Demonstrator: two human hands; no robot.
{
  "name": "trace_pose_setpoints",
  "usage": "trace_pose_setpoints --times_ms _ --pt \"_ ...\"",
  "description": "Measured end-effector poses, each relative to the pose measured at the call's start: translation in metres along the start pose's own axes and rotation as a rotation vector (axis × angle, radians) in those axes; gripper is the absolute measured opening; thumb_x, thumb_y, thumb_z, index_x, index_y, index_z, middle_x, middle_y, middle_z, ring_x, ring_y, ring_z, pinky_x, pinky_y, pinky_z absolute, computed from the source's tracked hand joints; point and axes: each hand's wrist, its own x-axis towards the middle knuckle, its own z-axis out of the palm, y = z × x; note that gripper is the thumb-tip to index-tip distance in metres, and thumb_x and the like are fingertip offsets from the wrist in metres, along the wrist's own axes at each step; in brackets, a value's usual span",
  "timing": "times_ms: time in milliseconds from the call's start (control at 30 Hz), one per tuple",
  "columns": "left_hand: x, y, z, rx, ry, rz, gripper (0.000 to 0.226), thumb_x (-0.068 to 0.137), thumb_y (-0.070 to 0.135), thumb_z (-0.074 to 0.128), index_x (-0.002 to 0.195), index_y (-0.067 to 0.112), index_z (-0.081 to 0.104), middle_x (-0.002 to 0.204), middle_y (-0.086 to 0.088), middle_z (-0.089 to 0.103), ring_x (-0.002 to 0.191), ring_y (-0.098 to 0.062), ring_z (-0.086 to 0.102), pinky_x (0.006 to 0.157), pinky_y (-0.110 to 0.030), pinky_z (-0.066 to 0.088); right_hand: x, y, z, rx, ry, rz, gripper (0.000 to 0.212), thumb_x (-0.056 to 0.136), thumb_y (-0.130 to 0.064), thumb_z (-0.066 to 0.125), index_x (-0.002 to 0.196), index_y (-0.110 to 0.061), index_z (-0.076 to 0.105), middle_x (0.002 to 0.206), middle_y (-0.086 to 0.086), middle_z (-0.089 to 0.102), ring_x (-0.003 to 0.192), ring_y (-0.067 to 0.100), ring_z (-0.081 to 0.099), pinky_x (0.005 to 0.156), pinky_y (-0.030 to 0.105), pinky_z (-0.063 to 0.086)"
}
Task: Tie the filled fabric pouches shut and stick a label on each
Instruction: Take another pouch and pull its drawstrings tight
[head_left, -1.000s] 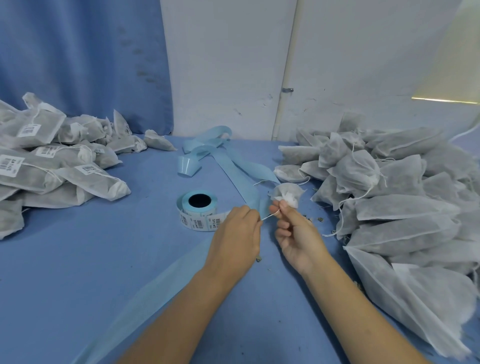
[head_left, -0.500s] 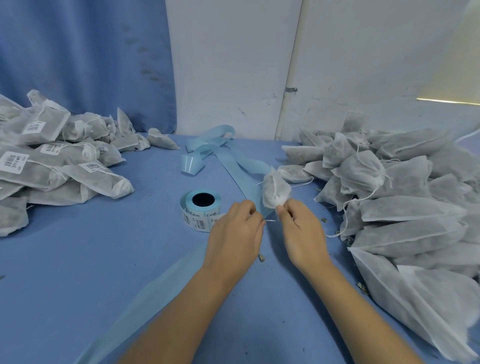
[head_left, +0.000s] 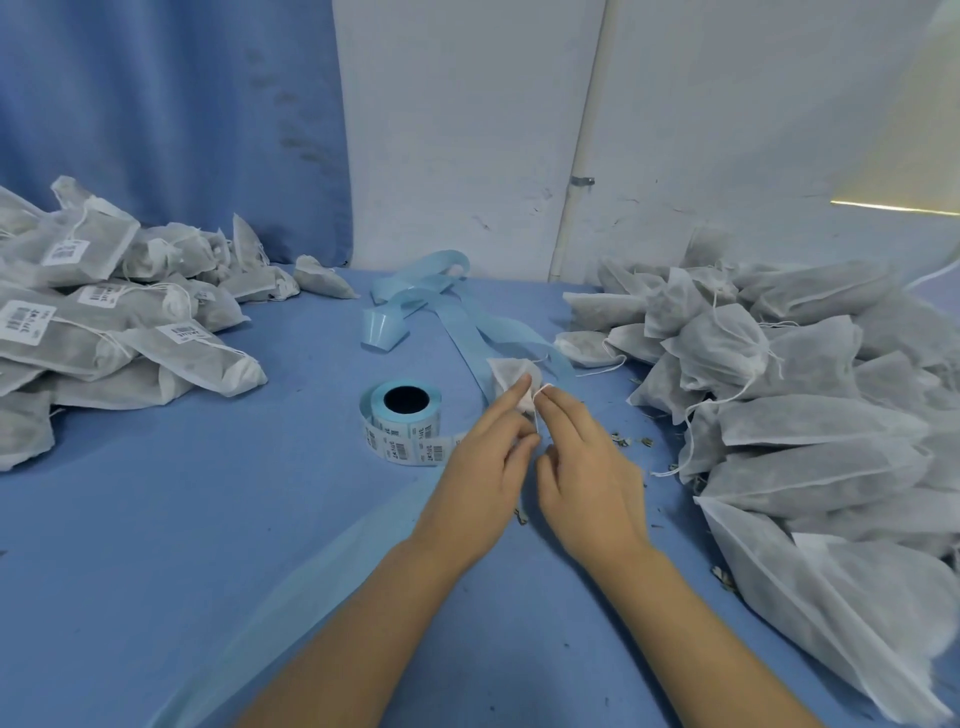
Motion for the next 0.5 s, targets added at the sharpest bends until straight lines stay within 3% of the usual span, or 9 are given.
trace_pose_setpoints --times_ms 133,200,300,367,433,500 --pt "0.0013 0.0010 0.0004 -0.103 0.034 -0.080 0.022 0.097 0.004 0.048 0.080 0.018 0.054 0.140 0.016 0.041 0.122 0.021 0.035 0.093 0.000 0.027 0.0000 -0.0003 0.0066 0.107 0.024 0.021 0.056 0.090 -0.008 0.049 0.142 -0.028 0.046 0.151 -0.019 0.035 0.114 0.004 0.051 0.065 0.027 0.045" --pt "0.0009 0.0008 0.0013 -0.096 0.037 -0.082 0.026 0.096 0.003 0.048 0.080 0.023 0.051 0.139 0.011 0.045 0.119 0.022 0.037 0.093 -0.001 0.029 0.0003 0.0014 0.0082 0.224 0.063 0.049 0.051 0.092 -0.006 0.048 0.138 -0.029 0.051 0.147 -0.021 0.041 0.118 -0.003 0.048 0.074 0.022 0.045" --pt "-0.0015 -0.0010 0.0049 -0.074 0.036 -0.066 0.015 0.095 0.001 0.049 0.085 0.009 0.057 0.128 0.008 0.048 0.102 0.026 0.045 0.080 -0.001 0.039 0.0010 0.0051 0.0090 0.486 0.104 0.111 0.042 0.093 0.001 0.049 0.126 -0.021 0.063 0.129 -0.010 0.061 0.112 0.012 0.060 0.090 0.033 0.051" --pt "-0.0029 -0.0017 0.0068 -0.060 0.024 -0.060 0.011 0.095 0.003 0.050 0.088 0.001 0.058 0.121 0.007 0.049 0.092 0.024 0.049 0.075 -0.008 0.047 0.0020 0.0046 0.0068 0.643 0.136 0.186 0.036 0.094 -0.001 0.053 0.114 -0.025 0.069 0.110 -0.014 0.068 0.096 0.016 0.066 0.085 0.035 0.053" --pt "-0.0033 -0.0025 0.0071 -0.015 -0.007 -0.051 0.012 0.096 0.007 0.050 0.090 0.002 0.059 0.115 0.006 0.050 0.093 0.014 0.050 0.085 -0.020 0.048 0.0029 0.0054 0.0052 0.760 0.176 0.260 0.033 0.093 -0.007 0.058 0.101 -0.037 0.070 0.086 -0.021 0.068 0.073 0.009 0.063 0.072 0.024 0.051" --pt "-0.0036 -0.0016 0.0073 0.010 -0.038 -0.032 0.012 0.097 0.009 0.049 0.091 0.002 0.058 0.111 0.004 0.051 0.097 0.003 0.050 0.089 -0.024 0.045 0.0035 0.0071 0.0042 0.840 0.192 0.316 0.032 0.092 -0.010 0.062 0.095 -0.041 0.070 0.068 -0.020 0.064 0.053 0.003 0.053 0.060 0.014 0.045"
